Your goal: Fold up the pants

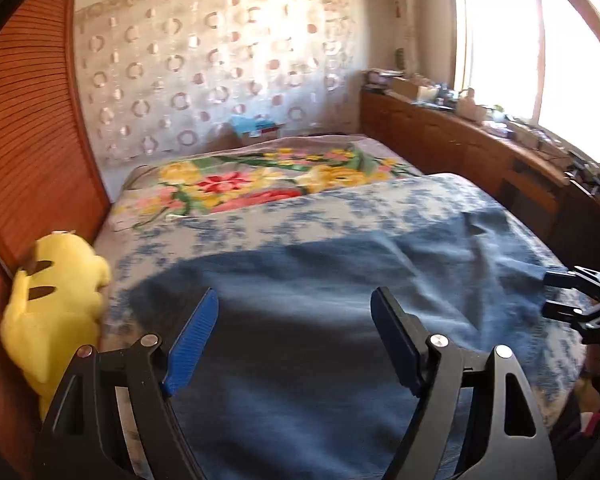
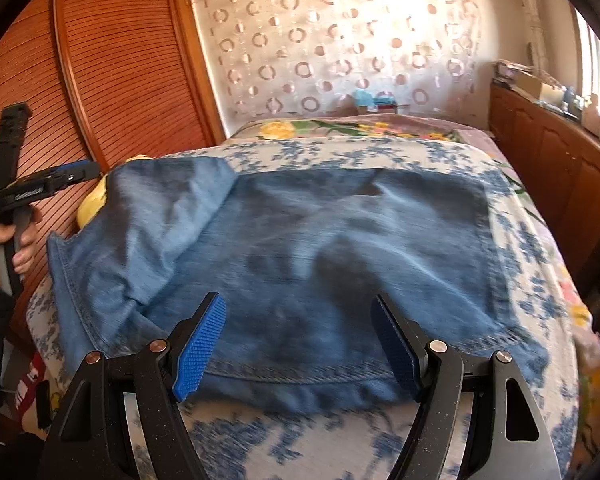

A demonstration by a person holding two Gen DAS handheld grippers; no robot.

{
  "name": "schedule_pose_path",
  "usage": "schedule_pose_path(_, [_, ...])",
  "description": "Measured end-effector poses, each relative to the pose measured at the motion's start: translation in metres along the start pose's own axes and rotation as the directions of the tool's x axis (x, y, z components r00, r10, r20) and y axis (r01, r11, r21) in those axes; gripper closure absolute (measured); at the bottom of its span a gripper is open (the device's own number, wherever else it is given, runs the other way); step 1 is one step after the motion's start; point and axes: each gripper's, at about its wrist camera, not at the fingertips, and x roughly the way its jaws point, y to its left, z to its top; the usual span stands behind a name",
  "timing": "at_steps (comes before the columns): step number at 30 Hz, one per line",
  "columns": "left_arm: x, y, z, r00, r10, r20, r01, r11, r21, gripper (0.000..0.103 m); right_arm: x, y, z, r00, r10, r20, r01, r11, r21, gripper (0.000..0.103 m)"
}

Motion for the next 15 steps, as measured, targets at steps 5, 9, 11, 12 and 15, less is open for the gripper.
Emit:
schedule_pose_path(5, [-0.001,-0.035,-0.009,0.999,-0.049,0.003,0.049,0.999,0.023,0.024,-0.017,-0.022,-0.011,0.999,-0.047,-0.006,0.047,0.999,0.022,0.026])
schedule_pose_path(9, [0.001,-0.055,-0.017,0.996,-0.082,-0.020,0.082,0.996,0.030,0.024,-0.030,-0.039,-0.019,0.996,-0.083,-0.012,0.084,0.996,0.041,0.026])
schedule_pose_path(11, [0.002,-0.065,-0.022,0.996,-0.089,-0.027,0.090,0.995,0.038,0.024,-0.038,-0.047,-0.024,0.995,-0.099,-0.014,0.100,0.994,0.051,0.026])
schedule_pose_path(12, [0.002,-0.069,-0.024,0.995,-0.089,-0.032,0.091,0.995,0.042,0.024,-0.042,-0.052,-0.027,0.994,-0.107,-0.016,0.107,0.992,0.059,0.026])
schedule_pose_path(15, [0.005,-0.078,-0.030,0.993,-0.107,-0.047,0.109,0.993,0.043,0.024,-0.053,-0.063,-0.034,0.992,-0.122,-0.021,0.123,0.989,0.081,0.026])
